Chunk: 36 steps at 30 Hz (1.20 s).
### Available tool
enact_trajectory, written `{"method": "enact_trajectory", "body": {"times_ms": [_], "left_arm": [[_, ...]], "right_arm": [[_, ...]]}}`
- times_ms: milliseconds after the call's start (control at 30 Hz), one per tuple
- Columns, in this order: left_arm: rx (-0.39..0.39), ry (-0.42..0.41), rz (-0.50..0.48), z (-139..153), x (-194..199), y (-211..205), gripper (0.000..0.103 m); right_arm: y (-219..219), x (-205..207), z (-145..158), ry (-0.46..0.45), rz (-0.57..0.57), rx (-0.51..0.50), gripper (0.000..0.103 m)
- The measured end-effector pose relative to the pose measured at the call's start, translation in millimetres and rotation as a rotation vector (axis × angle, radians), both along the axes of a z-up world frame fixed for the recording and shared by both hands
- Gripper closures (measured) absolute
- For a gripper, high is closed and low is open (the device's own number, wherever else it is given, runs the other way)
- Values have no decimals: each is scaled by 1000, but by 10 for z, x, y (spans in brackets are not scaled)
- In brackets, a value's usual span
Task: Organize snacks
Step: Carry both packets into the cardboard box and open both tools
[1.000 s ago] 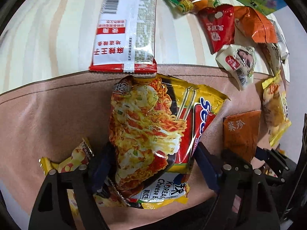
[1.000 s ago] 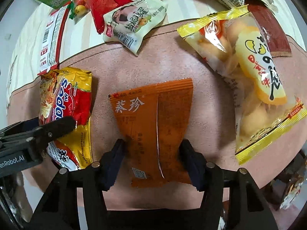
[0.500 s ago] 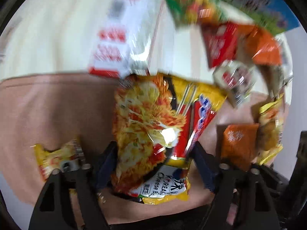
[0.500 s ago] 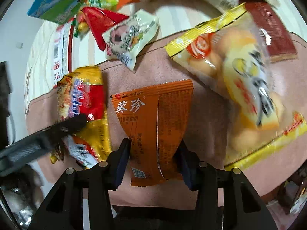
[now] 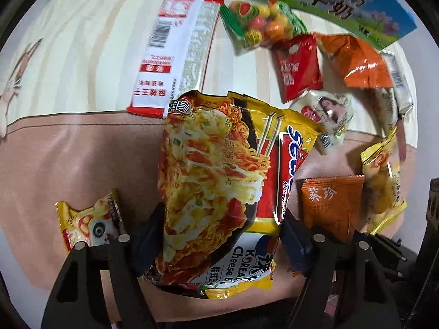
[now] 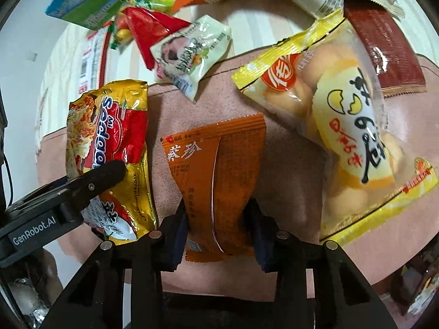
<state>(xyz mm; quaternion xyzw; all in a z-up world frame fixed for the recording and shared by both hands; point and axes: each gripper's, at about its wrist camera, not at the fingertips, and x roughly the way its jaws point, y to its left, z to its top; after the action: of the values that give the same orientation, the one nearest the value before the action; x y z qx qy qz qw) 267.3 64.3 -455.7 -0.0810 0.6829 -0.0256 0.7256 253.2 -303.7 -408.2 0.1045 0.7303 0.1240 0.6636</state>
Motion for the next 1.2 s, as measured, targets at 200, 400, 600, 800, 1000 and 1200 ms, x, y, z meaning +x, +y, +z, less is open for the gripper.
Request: {"method": "enact_trajectory", "body": {"times_ms": [200,400,600,800,1000,1200], "left_arm": [[-67,-75,81,436,-214,-215,28],[-148,-210,114,1161,48,-201,28],[-232,-291,109,1928,683,-170,28],[-224,-270,149,1922,1764,-65,28],[-194,-151,173,1465,2815,-80,28],[-163,-44,179,972,3398,-68,28]], "right_arm": [[-221,-51,495,-35,-15,83,61],[-542,251,1283,-152,-72,197,62],[-684,1085,2037,-298,-90,268,62],[-552,2224,2304,-388,-39,228,62],[-253,3077,1908,-340,24,120,61],[-48,3608,1343,-267,60,41,61]]}}
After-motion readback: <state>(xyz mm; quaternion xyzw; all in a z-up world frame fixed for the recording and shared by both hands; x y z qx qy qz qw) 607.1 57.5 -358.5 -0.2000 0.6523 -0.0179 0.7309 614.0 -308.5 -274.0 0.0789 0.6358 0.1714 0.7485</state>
